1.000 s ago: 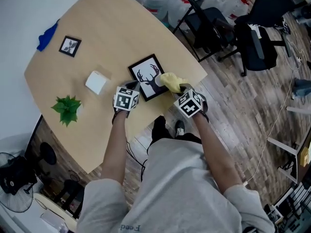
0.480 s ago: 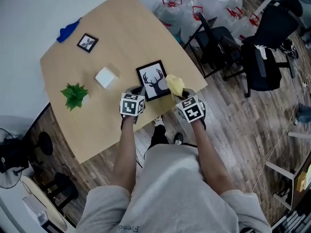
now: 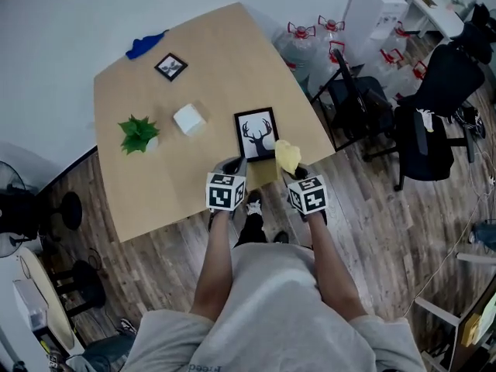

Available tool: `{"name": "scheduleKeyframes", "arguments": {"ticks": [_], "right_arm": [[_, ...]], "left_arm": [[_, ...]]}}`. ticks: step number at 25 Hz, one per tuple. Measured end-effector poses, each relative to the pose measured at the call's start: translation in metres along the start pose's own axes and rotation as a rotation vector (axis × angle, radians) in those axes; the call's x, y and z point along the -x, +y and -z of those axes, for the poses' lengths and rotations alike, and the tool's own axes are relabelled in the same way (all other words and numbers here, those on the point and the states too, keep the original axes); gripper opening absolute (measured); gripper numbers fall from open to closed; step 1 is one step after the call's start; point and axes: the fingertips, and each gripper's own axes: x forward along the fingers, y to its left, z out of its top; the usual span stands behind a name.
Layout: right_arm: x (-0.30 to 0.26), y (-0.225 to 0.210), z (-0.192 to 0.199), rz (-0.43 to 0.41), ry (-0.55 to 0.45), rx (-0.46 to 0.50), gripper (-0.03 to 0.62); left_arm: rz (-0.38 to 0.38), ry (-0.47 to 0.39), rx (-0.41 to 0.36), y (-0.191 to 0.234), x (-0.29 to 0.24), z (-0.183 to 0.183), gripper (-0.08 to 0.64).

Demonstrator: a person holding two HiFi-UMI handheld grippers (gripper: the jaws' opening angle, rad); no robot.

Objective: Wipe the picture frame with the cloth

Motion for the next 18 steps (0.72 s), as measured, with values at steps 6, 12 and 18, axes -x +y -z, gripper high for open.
{"name": "scheduleKeyframes", "arguments": {"ticks": [6,12,18], "right_arm": [[0.032,0.006,0.015,-0.004,-0.05,-0.042,0.051],[0.056,0.017,0.031,-0.003,-0.085,-0.109,0.051],[0.07,0.032,0.035,-0.028,-0.115,-0.106,0.049]], "left_arm": [[-0.032,-0.048,-0.015,-0.02,0.036,0.013,0.052],[-0.056,-0.079,-0.026,-0.034,0.072,0.033,0.052],[-0.093,-0.099,-0.019,-0.041,0.091,0.054,0.052]]}}
